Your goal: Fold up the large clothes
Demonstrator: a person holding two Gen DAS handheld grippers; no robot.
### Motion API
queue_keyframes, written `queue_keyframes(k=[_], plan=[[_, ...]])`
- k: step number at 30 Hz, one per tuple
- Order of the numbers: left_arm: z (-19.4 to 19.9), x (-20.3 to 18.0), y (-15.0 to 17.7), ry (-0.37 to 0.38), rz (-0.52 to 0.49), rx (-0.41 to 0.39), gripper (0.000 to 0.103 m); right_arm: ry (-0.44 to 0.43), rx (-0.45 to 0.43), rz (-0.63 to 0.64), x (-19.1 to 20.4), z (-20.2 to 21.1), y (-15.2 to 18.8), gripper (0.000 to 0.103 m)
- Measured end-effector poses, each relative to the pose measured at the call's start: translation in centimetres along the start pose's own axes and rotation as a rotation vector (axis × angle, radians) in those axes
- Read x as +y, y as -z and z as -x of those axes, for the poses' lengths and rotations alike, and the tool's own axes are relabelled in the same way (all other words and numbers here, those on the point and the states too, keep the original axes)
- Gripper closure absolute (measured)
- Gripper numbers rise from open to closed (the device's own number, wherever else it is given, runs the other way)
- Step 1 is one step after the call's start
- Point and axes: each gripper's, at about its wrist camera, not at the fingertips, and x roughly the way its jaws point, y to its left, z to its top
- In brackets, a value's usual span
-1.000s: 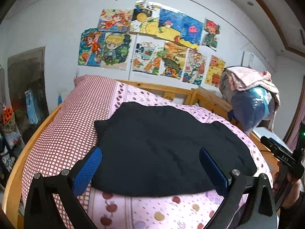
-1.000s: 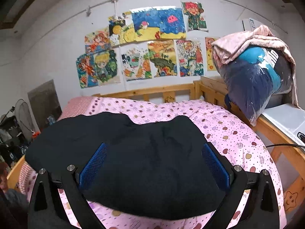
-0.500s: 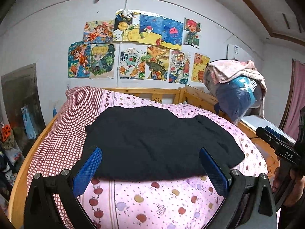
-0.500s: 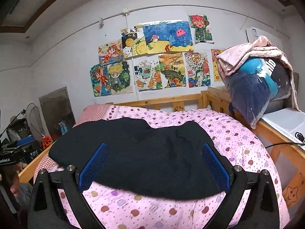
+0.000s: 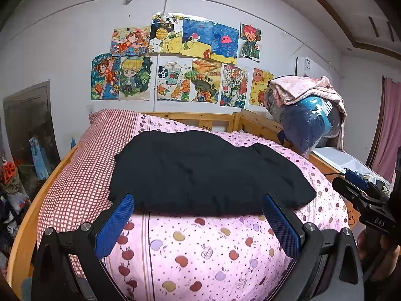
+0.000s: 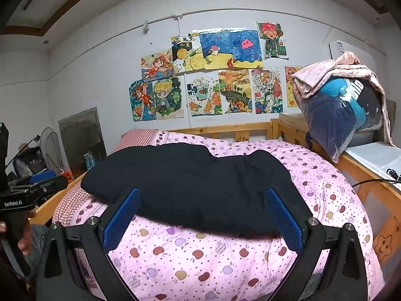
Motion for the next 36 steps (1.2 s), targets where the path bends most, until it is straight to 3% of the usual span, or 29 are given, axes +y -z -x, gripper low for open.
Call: queue_keyframes(k=[7,36], plan=[[1.3,-0.4,1.5,-0.019,-0.048,-0.004,0.0,-0.01,0.013,0.006,0.7,0.9,1.4,0.004],[2.4,0.0,5.1,-0.018,-0.052,-0.009,0.0,0.019,-0.02,0.033,2.0,3.0,5.2,0.004]])
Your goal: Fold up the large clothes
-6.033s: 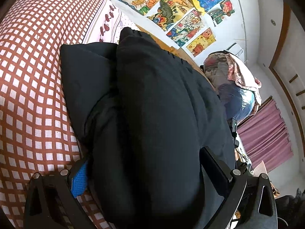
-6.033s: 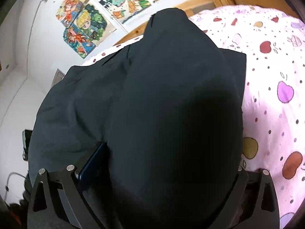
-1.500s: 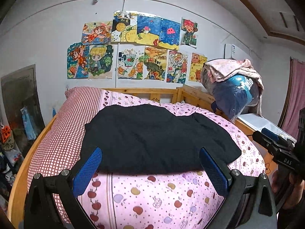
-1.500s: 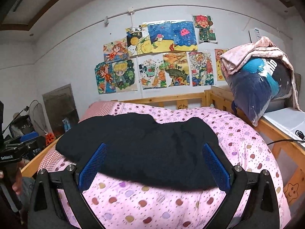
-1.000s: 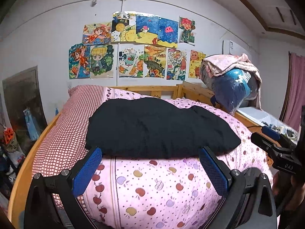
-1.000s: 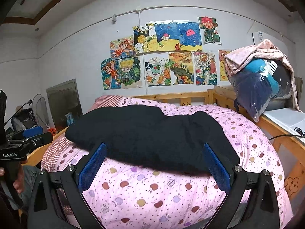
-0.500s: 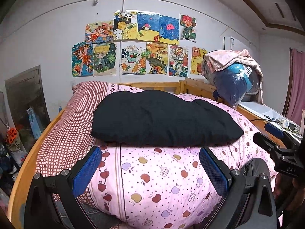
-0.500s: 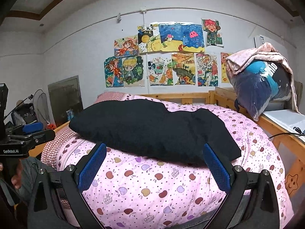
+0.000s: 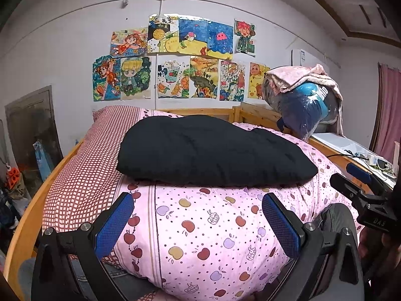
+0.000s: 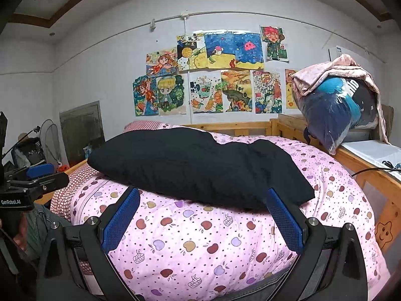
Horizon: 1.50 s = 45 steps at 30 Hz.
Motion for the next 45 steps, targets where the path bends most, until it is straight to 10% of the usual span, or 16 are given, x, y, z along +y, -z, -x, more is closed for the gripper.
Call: queue_keyframes(k=[45], plan=[[-0.17,-0.47,0.54,0.006,0.023,-0.026,0.0,0.043,-0.041,0.006,0.02,0.4,0.48,0.004]])
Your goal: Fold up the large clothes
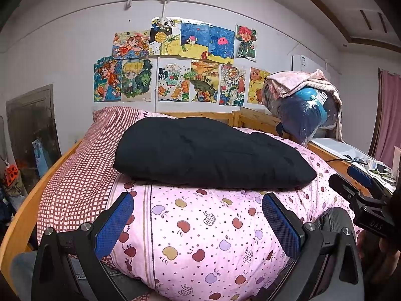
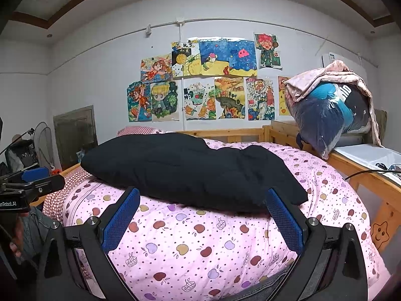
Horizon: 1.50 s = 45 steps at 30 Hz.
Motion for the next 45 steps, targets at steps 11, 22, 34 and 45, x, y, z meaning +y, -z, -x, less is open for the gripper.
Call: queue_keyframes(k=[11,22,34,45], plan=[[-0.04,-0.11,0.21,0.004,-0.004,0.005,0.0,-0.004,0.005,0.001,-0.16,-0.13,-0.01,0.004],[-0.22,-0.42,0.6,0.011,-0.01,0.01,0.0,-0.007,0.007,-0.001,-0.18,-0.15,0.04,0.004],[-0.15,-0.45,0.64,0.009,-0.009,0.011,0.0,-0.008,0.007,-0.001,-0.3,-0.16,0.04,0.004],[-0.13,-0.45,0.65,0.01,-0.01,0.011,0.0,-0.008,0.006,-0.002,-0.26,-0.12,0.06,0.004]])
